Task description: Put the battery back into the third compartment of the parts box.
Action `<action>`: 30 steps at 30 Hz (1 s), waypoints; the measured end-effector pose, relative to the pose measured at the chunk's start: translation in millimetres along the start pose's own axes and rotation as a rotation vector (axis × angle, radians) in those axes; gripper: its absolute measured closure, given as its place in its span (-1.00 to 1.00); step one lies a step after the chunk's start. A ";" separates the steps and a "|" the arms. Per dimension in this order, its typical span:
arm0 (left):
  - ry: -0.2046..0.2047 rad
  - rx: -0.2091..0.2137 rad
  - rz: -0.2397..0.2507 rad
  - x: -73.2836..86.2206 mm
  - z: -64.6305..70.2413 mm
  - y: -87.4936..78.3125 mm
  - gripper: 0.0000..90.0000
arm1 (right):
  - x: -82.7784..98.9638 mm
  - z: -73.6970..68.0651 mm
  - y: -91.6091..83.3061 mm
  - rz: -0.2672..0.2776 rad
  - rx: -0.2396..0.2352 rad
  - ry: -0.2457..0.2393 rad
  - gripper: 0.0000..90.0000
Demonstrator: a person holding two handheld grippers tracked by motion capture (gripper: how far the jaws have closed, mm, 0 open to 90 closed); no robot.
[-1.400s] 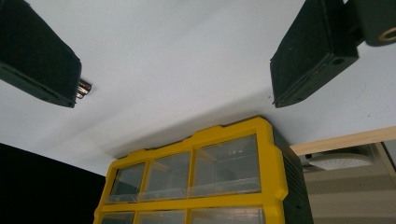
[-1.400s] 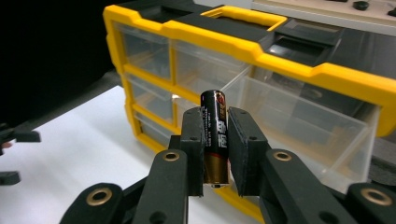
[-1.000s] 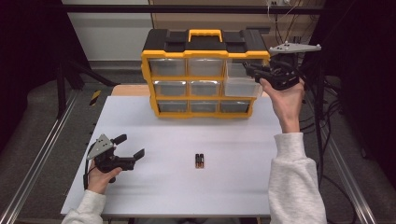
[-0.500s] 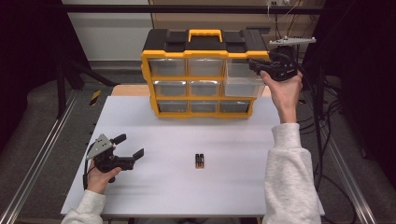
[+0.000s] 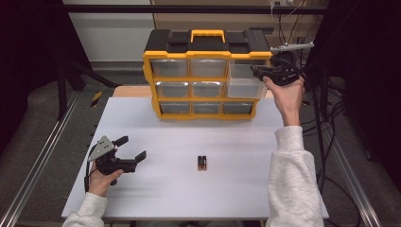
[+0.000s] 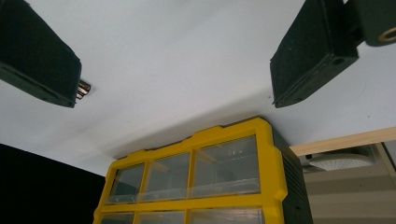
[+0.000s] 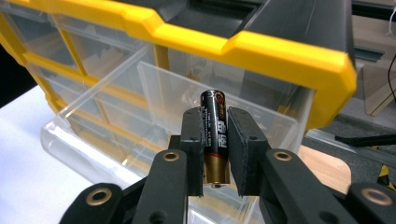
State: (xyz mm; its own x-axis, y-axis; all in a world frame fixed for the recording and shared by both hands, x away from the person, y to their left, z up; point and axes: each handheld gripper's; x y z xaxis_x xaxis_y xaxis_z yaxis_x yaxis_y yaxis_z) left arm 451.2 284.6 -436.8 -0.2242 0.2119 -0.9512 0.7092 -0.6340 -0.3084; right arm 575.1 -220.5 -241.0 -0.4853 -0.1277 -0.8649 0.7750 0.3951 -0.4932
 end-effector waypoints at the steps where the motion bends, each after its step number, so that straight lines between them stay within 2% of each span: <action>1: 0.000 0.001 0.000 0.0 0.0 0.0 -0.97 | 0.7 0.2 0.6 -0.006 -0.001 -0.003 0.71; 6: 0.000 0.000 0.001 -0.1 0.0 -0.1 -0.96 | 2.3 0.4 3.2 -0.038 0.024 -0.015 0.71; 9: 0.000 0.001 0.000 0.1 0.0 0.1 -0.96 | 2.0 0.4 3.2 -0.038 0.022 -0.011 0.70; 13: 0.000 0.000 0.001 -0.1 0.0 -0.1 -0.96 | 1.7 0.7 2.0 -0.016 0.022 -0.007 0.63; 18: 0.000 -0.001 0.001 -0.1 -0.1 -0.1 -0.96 | 1.0 0.3 -6.9 0.043 0.005 -0.001 0.47; 25: -0.001 0.001 -0.002 0.1 0.2 0.3 -0.97 | 3.1 -3.4 -24.4 0.147 -0.038 0.005 -0.04; 27: -0.001 0.001 -0.001 0.0 0.2 0.2 -0.96 | 5.7 -6.2 -29.1 0.184 -0.044 0.004 -0.31; 30: -0.002 0.001 0.000 0.0 0.3 0.3 -0.97 | 11.3 -10.4 -35.5 0.234 -0.052 0.011 -0.55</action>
State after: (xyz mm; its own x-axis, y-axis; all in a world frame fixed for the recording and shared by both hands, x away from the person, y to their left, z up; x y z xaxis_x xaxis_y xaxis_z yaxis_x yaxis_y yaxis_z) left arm 451.1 284.1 -436.9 -0.2256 0.2100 -0.9513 0.7088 -0.6345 -0.3082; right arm 537.9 -226.5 -232.3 -0.2997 -0.0177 -0.9539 0.8452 0.4589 -0.2740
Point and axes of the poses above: each handheld gripper's, and its own axes: y roughly forward along the jaws, x roughly out of its underside, z roughly to its right, and after that the axes turned 4 degrees about y, right-handed
